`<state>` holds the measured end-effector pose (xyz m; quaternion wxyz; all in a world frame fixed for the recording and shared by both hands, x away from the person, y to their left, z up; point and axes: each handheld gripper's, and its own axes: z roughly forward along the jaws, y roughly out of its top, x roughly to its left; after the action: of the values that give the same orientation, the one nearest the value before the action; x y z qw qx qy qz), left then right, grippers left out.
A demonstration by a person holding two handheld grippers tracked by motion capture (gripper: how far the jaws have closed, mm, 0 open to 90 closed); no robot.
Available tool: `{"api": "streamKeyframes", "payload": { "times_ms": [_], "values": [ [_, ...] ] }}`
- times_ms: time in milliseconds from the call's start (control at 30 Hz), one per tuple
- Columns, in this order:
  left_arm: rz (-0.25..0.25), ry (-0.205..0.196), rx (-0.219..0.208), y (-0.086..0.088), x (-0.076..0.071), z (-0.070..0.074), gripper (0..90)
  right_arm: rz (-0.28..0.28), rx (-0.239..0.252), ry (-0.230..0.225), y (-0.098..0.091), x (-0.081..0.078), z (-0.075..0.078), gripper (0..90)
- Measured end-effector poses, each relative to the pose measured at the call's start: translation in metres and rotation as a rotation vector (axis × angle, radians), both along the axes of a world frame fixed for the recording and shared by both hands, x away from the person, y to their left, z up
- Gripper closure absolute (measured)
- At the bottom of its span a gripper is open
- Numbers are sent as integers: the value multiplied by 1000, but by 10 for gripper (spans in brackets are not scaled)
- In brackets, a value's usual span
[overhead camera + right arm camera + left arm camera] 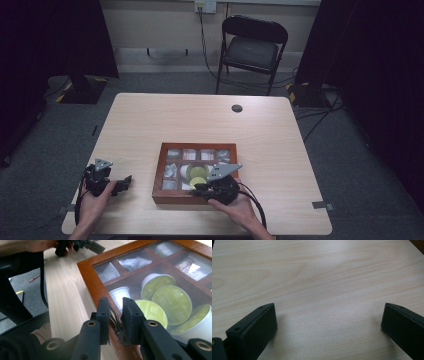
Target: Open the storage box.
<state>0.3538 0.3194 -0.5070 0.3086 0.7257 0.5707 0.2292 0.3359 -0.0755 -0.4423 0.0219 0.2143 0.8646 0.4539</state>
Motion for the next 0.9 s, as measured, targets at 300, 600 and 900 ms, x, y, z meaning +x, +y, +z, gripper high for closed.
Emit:
{"api": "streamKeyframes", "payload": {
  "times_ms": [300, 600, 900],
  "values": [
    [1, -3, -1, 0, 0, 0, 0, 22, -10, -9, 3, 0, -4, 787],
    [1, -3, -1, 0, 0, 0, 0, 42, -20, -29, 4, 0, -3, 798],
    [1, -1, 0, 0, 0, 0, 0, 52, -32, -40, 5, 0, 0, 804]
  ]
}}
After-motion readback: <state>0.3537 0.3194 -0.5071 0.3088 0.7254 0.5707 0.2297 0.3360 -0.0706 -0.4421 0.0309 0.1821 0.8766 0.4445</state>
